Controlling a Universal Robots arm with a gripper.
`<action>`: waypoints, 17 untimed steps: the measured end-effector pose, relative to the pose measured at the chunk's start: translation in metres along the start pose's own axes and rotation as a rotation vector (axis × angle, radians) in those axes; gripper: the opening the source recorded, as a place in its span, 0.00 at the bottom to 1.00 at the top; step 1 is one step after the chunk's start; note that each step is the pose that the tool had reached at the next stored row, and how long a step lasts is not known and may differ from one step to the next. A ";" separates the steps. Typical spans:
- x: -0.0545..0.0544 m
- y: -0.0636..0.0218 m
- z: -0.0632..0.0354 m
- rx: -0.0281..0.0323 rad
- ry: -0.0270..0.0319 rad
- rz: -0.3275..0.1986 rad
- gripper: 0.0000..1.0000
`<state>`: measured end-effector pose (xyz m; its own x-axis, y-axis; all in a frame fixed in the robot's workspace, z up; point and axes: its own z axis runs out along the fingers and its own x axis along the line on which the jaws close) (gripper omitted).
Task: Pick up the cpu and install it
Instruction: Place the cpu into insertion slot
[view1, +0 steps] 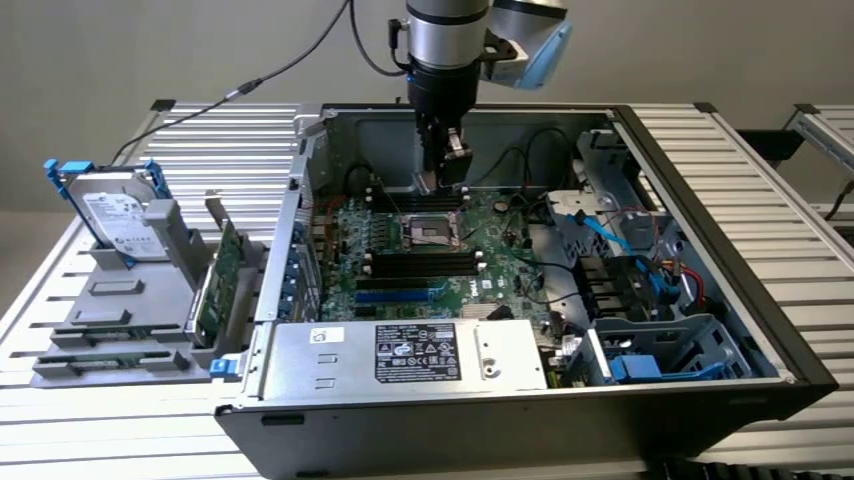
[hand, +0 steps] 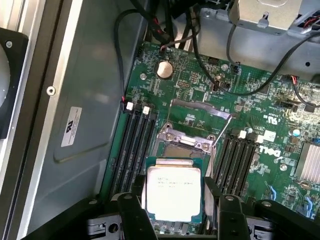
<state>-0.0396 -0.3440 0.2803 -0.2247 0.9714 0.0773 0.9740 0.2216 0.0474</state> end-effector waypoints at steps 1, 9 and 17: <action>0.000 0.0000 0.0004 -0.0011 -0.0006 0.014 0.54; -0.001 -0.0004 0.0073 -0.0093 -0.0057 0.119 0.54; -0.001 -0.0056 0.0202 -0.0144 -0.0167 0.184 0.54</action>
<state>-0.0444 -0.3440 0.2599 -0.0423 0.9967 0.0695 0.9981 0.0390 0.0483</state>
